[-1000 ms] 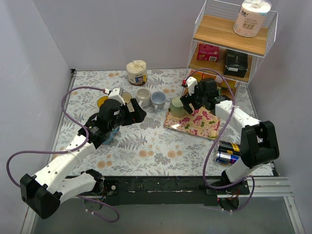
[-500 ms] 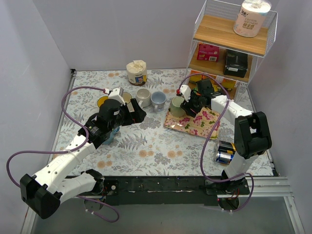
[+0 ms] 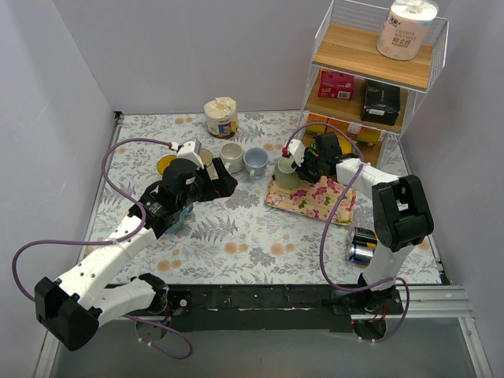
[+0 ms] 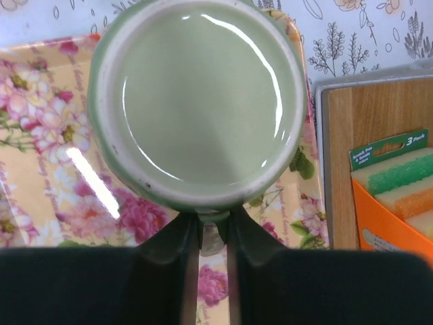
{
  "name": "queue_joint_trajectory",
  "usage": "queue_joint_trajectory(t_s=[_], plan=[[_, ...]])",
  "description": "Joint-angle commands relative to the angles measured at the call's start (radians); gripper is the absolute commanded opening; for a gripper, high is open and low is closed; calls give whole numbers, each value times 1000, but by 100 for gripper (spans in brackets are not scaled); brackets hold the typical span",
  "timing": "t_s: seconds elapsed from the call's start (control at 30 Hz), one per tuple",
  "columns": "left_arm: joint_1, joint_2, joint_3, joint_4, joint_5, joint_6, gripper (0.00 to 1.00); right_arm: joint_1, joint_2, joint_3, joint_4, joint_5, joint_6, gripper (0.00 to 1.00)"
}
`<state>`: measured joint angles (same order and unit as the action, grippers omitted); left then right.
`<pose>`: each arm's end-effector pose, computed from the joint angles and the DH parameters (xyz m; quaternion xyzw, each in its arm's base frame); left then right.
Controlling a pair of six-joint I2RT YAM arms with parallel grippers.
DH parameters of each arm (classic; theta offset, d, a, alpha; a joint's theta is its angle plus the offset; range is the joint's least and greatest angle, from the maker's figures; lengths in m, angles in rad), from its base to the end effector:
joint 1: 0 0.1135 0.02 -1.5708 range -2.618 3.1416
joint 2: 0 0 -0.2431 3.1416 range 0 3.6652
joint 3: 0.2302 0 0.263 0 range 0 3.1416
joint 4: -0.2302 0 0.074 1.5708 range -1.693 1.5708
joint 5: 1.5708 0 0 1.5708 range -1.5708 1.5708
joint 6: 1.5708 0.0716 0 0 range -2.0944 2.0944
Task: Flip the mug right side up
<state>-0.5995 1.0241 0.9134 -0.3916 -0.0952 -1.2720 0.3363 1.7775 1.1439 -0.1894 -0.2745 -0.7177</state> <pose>0.2367 -0.1535 0.2826 -0.3065 0.8035 -0.3852 0.3347 0.3797 0.1533 0.1434 -0.5070 0.7719 0.0565 0.3794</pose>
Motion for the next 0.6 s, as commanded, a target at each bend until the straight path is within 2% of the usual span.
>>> queue_joint_trajectory(t_s=[0.0,0.03,0.33,0.57], plan=[[1,-5,38,2,-21,10,98,6,-4,-7,79,46,-8,9],[1,-7,36,2,-26,11,98,6,-6,-12,77,57,-15,2],[3,-13,25,23,-15,2,98,4,-114,-78,51,72,-29,1],[1,-19,21,30,0,-7,98,0,-246,-85,22,-66,150,1]])
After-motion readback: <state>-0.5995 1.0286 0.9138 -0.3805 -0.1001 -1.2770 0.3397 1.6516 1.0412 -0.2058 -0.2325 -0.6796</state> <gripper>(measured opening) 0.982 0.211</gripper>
